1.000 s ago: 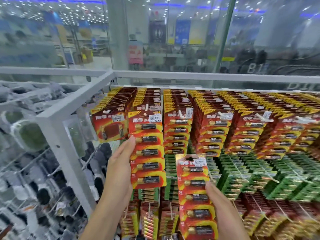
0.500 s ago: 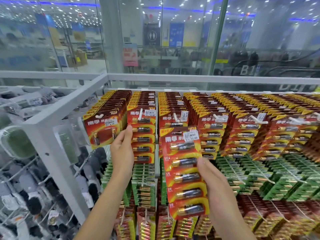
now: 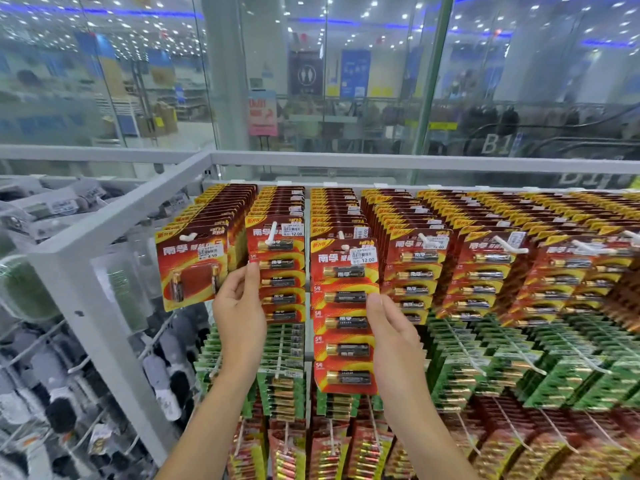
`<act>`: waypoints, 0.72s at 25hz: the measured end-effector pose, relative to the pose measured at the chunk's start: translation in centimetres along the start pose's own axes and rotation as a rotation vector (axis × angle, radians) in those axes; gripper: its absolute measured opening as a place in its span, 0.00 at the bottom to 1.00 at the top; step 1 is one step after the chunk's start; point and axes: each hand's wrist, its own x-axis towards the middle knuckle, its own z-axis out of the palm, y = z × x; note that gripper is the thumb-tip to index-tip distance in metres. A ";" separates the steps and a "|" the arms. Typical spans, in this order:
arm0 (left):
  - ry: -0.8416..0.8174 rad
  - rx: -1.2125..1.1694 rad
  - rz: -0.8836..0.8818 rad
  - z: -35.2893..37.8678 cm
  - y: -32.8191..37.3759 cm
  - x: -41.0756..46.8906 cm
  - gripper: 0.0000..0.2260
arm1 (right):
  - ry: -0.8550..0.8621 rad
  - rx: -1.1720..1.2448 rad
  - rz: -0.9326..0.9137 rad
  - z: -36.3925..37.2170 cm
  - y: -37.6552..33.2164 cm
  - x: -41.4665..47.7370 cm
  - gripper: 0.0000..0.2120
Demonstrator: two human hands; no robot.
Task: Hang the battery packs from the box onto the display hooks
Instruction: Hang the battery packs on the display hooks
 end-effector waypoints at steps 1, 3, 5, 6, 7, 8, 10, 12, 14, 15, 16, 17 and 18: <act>0.007 0.014 0.002 0.1 -0.1 -0.1 0.08 | 0.001 -0.013 -0.009 0.2 0.0 0.2 0.15; 0.028 0.033 0.016 0.1 -0.1 -0.3 0.07 | 0.039 -0.037 -0.025 0.5 0.3 1.3 0.15; 0.037 0.049 0.037 -0.1 -0.2 -0.2 0.07 | 0.067 -0.069 -0.029 0.9 0.4 2.6 0.18; 0.040 0.056 0.048 -0.1 -0.4 -0.2 0.07 | 0.058 -0.085 -0.043 1.0 0.5 3.2 0.21; 0.044 0.067 0.056 -0.2 -0.6 -0.2 0.07 | 0.055 -0.100 -0.055 1.1 0.7 3.7 0.24; 0.046 0.074 0.060 -0.2 -0.8 -0.1 0.07 | 0.051 -0.094 -0.070 1.3 0.8 4.1 0.26; 0.044 0.072 0.053 -0.4 -1.2 -0.2 0.09 | 0.046 -0.098 -0.084 1.2 1.2 4.4 0.25; 0.040 0.076 0.062 -0.9 -1.3 -0.8 0.10 | 0.086 -0.164 -0.121 0.9 1.9 4.2 0.23; 0.039 0.096 0.064 -1.8 -1.7 -1.8 0.10 | 0.124 -0.184 -0.146 0.6 2.4 4.1 0.21; 0.028 0.110 0.061 -2.3 -2.0 -2.2 0.11 | 0.134 -0.192 -0.145 0.4 2.8 3.9 0.18; 0.014 0.122 0.043 -2.9 -2.4 -2.7 0.10 | 0.158 -0.191 -0.134 0.2 3.3 3.8 0.16; -0.004 0.127 0.008 -3.4 -2.6 -3.2 0.10 | 0.173 -0.190 -0.121 -0.1 3.7 3.6 0.13; -0.027 0.110 -0.020 -4.0 -3.1 -3.7 0.10 | 0.187 -0.194 -0.102 -0.4 4.3 3.2 0.12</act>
